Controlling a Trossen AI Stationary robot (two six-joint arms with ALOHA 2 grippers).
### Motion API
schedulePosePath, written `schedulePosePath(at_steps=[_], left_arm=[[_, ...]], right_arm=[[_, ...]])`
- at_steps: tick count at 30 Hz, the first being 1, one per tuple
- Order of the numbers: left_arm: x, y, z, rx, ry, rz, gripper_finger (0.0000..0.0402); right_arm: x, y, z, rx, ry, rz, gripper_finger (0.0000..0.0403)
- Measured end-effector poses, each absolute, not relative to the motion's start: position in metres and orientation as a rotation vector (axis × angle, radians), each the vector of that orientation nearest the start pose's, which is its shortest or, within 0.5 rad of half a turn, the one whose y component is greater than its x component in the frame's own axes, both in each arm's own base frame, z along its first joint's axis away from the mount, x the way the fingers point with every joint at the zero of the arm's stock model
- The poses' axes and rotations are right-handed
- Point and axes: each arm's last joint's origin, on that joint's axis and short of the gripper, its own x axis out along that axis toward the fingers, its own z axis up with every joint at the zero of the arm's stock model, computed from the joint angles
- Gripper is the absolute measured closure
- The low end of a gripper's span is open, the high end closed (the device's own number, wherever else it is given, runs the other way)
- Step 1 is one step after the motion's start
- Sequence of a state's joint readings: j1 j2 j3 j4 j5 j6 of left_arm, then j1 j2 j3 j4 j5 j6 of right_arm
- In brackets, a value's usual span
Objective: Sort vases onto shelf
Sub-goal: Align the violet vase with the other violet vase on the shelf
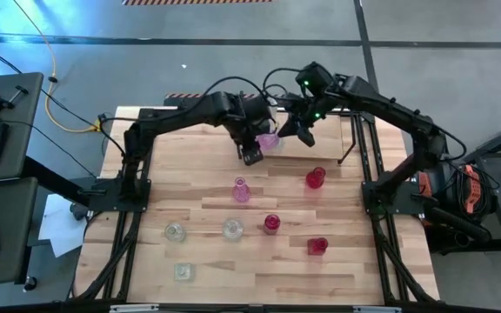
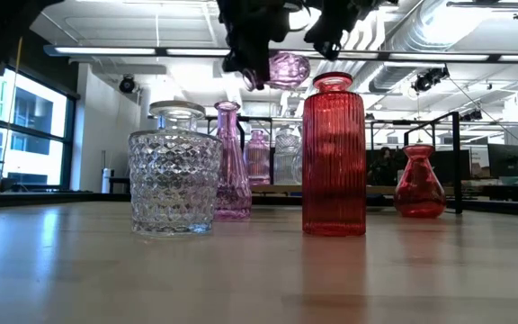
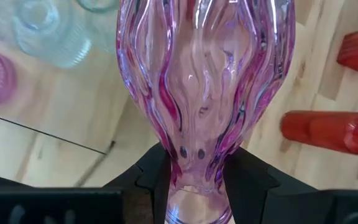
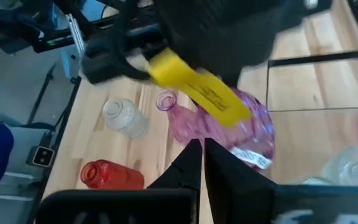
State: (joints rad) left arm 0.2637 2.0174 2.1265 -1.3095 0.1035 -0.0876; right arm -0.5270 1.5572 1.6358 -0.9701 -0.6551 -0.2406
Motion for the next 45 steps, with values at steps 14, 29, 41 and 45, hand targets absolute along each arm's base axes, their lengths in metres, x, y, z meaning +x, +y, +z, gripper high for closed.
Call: schedulePosePath(at_steps=[14, 29, 41, 45], left_arm=[[0.383, 0.114, 0.336, -0.289, 1.239, 0.133, 0.0290], [0.367, 0.138, 0.335, -0.226, 1.295, 0.022, 0.0290], [0.364, 0.133, 0.363, -0.156, 1.228, 0.017, 0.0290], [0.364, 0.134, 0.363, -0.129, 1.232, 0.026, 0.0290]], right_arm=[[0.282, -0.123, 0.346, 0.410, 0.462, 0.167, 0.0403], [0.301, -0.113, 0.338, 0.459, 0.436, -0.051, 0.0403], [0.316, -0.103, 0.333, 0.461, 0.416, -0.059, 0.0403], [0.316, -0.103, 0.333, 0.470, 0.413, -0.071, 0.0403]])
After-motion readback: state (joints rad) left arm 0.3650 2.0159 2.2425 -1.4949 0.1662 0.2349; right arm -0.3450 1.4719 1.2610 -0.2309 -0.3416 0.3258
